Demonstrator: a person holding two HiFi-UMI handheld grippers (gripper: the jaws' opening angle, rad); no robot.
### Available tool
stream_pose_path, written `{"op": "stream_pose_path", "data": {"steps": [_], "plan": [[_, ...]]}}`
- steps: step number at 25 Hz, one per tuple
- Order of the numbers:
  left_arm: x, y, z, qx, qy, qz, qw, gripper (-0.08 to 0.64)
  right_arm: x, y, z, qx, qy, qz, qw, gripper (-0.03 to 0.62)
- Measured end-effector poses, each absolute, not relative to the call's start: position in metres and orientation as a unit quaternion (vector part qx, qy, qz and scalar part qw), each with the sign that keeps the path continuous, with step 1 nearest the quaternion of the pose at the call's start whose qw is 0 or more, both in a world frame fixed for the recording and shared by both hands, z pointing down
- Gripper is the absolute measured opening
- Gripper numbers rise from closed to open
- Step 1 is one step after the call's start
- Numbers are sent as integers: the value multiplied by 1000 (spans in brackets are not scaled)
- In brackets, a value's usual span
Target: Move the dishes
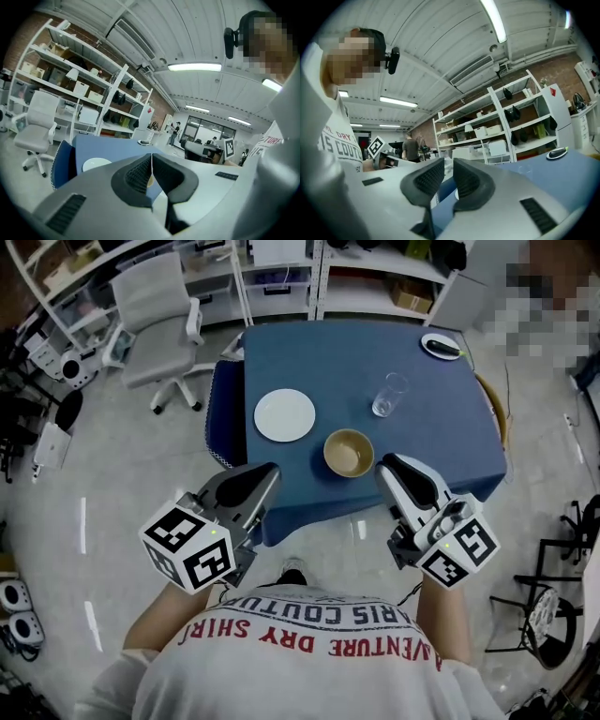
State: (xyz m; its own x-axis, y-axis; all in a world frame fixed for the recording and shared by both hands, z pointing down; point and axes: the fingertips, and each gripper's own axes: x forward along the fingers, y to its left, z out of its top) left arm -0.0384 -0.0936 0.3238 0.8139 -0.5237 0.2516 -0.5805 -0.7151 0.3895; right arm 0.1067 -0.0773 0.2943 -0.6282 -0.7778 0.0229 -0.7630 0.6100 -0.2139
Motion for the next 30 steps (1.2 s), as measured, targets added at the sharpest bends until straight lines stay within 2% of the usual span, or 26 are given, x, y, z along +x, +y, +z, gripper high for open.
{"op": "stream_pose_path", "data": {"steps": [9,13,18,30], "plan": [[3,-8,297,943,-254,46,208,32,100,11,290,-393,913,-109,23,23],[9,19,300,944,-254,51,206,32,104,33,302,-396,907,-139,30,21],[12,45,306,947,-245,58,198,32,100,55,309,-407,907,-108,6,21],[-4,61,304,944,-275,51,177,32,104,76,306,-424,899,-107,3,21]]}}
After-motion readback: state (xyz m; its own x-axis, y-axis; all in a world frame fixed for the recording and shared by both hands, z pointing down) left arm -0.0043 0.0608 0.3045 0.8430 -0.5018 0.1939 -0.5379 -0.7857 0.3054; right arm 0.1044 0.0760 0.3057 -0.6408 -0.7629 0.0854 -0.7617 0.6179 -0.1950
